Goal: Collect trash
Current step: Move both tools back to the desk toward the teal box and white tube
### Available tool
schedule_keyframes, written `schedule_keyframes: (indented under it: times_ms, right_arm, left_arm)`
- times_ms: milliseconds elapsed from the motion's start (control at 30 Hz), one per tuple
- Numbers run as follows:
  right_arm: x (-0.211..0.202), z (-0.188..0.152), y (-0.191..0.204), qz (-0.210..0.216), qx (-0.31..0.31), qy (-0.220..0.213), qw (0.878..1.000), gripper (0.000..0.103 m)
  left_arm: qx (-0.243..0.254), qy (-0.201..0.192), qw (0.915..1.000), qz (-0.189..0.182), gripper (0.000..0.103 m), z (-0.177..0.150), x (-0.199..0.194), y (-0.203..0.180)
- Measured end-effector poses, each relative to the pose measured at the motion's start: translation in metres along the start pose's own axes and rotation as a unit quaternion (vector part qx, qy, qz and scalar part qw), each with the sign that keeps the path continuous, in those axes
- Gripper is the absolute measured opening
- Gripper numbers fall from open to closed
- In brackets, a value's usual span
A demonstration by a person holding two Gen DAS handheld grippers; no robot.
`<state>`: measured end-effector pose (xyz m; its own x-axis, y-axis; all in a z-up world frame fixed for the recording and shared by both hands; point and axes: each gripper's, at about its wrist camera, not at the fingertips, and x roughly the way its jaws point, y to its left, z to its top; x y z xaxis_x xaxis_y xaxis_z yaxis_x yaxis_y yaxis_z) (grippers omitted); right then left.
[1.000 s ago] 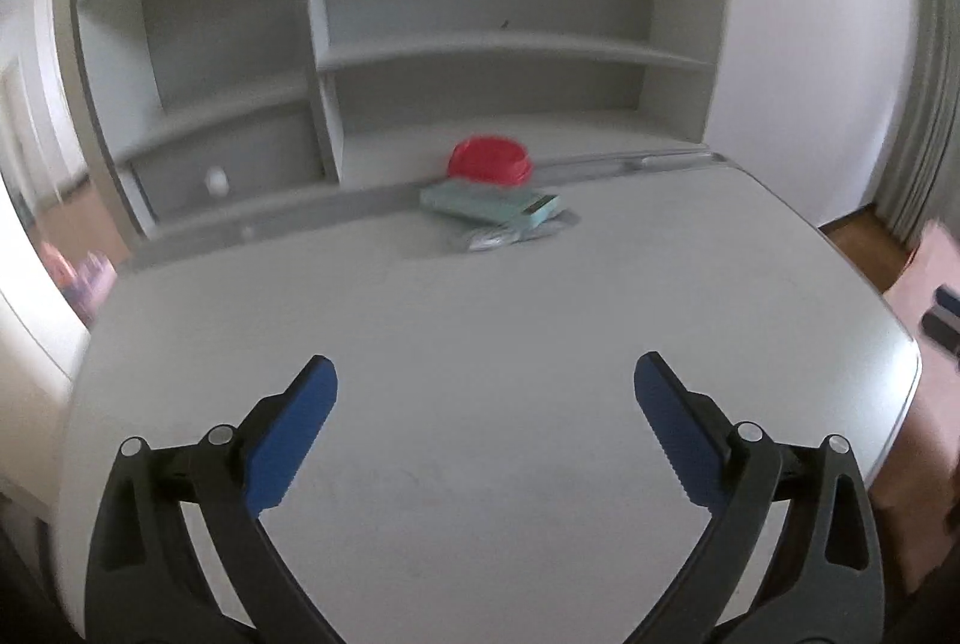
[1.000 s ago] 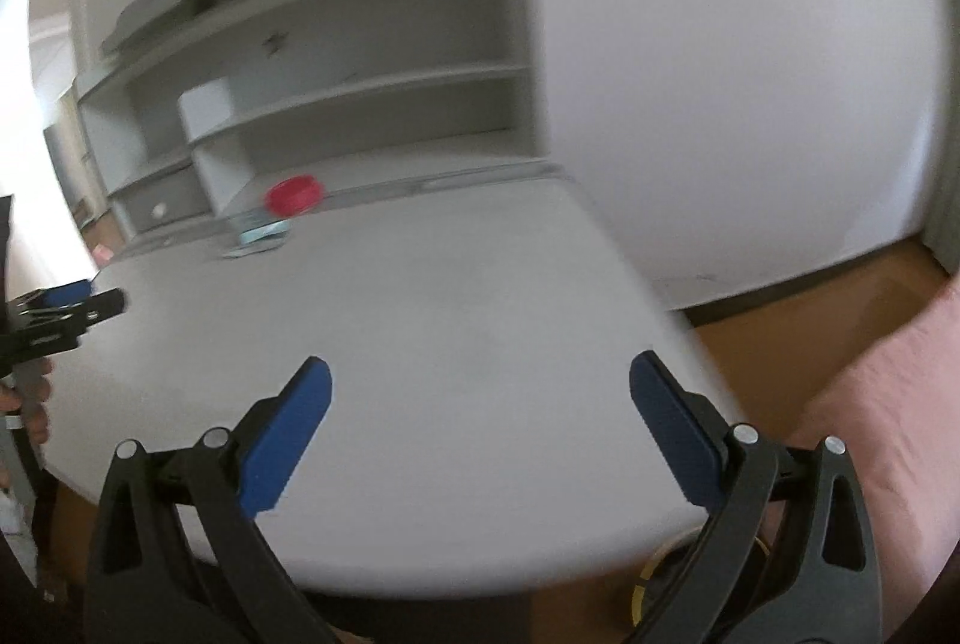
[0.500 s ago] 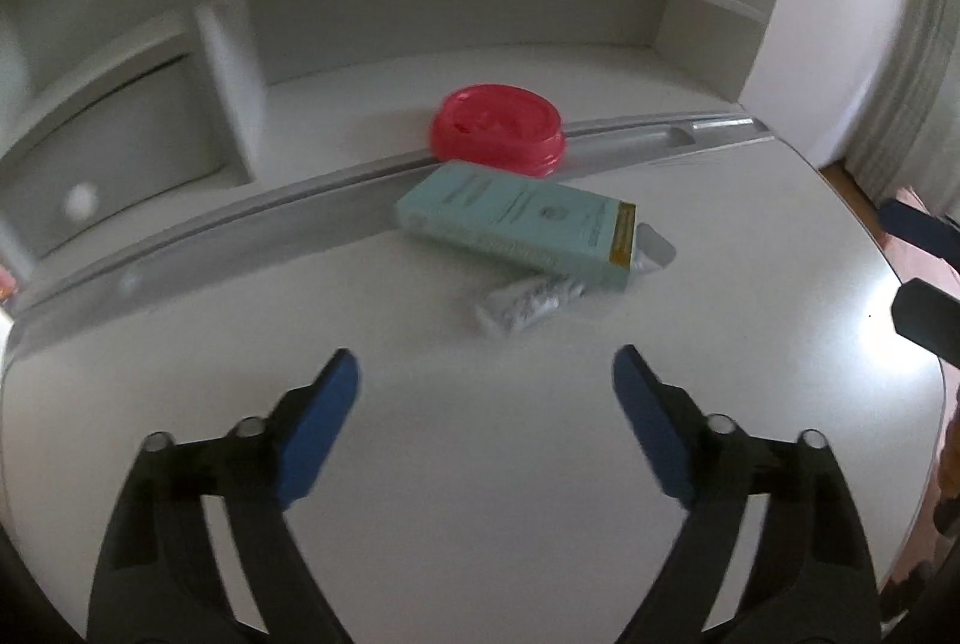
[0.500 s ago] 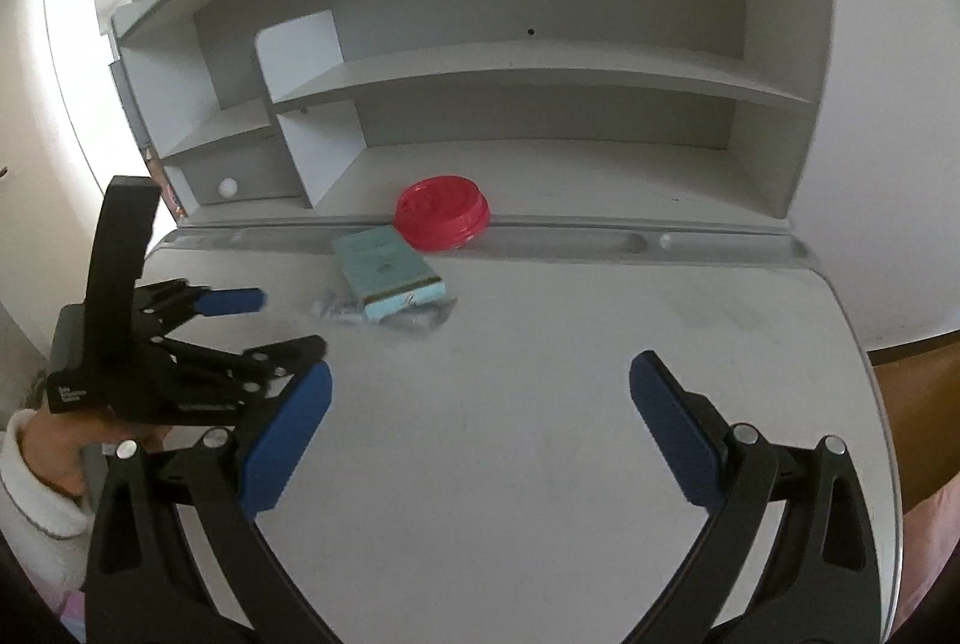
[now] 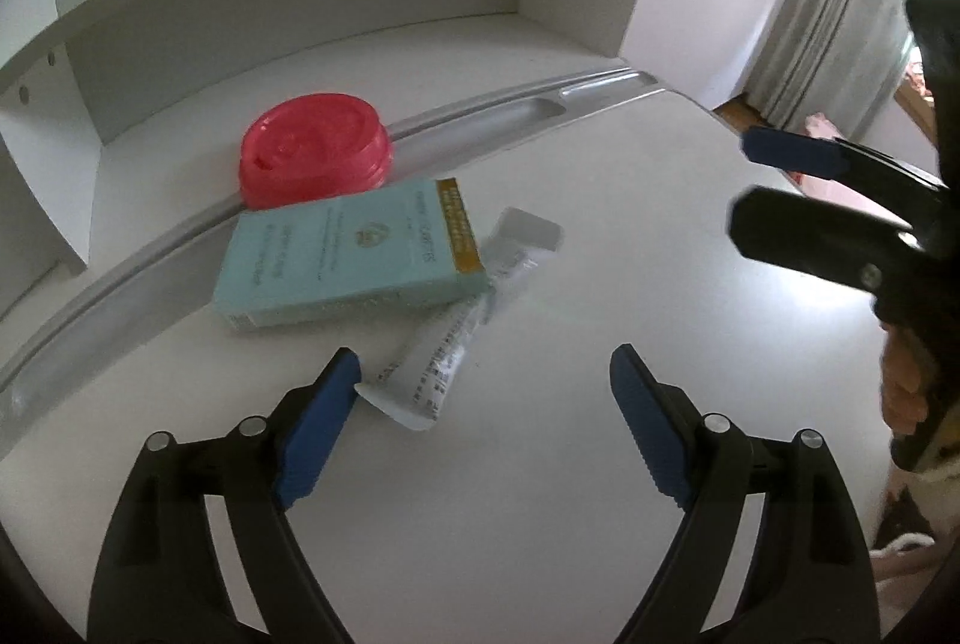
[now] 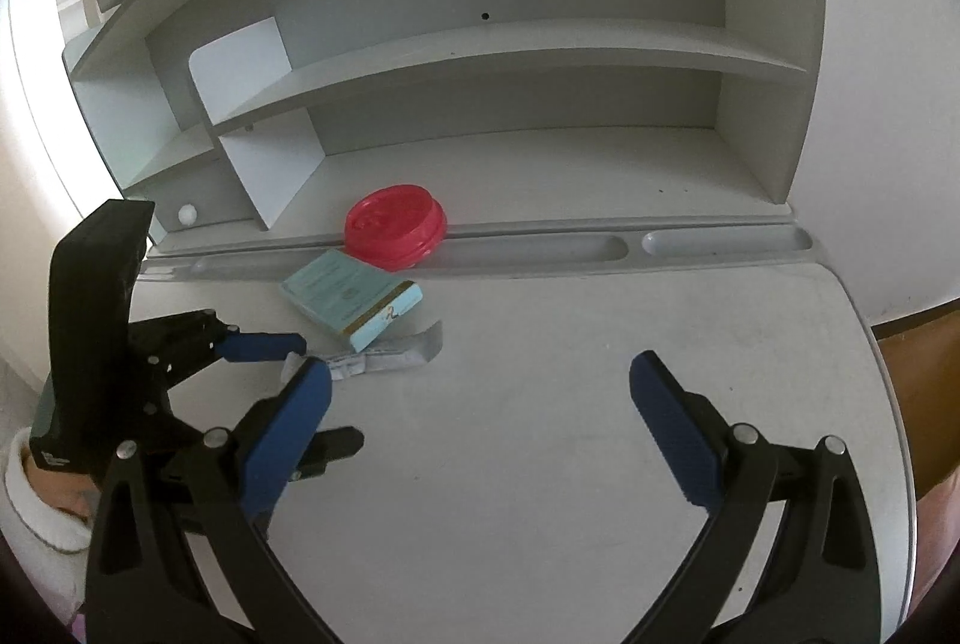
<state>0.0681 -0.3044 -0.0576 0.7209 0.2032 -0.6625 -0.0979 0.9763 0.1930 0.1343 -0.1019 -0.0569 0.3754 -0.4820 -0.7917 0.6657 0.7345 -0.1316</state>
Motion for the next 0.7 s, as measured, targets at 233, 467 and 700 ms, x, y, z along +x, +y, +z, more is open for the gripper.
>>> schedule_keyframes:
  times_ms: [233, 467, 700]
  right_arm:
    - [-0.012, -0.003, -0.010, -0.003, 0.008, -0.006, 1.000, 0.096]
    - [-0.031, -0.008, -0.030, -0.016, 0.030, -0.017, 0.999, 0.096]
    - [-0.030, -0.019, -0.043, -0.034, 0.035, 0.008, 0.999, 0.096]
  left_arm:
    - [0.029, 0.019, 0.9991, 0.023, 0.077, 0.017, 0.017, -0.018]
    - [0.067, 0.044, 0.9962, -0.036, 0.077, 0.025, 0.024, -0.043]
    - [0.078, 0.037, 0.9962, 0.010, 0.077, 0.015, 0.010, -0.052]
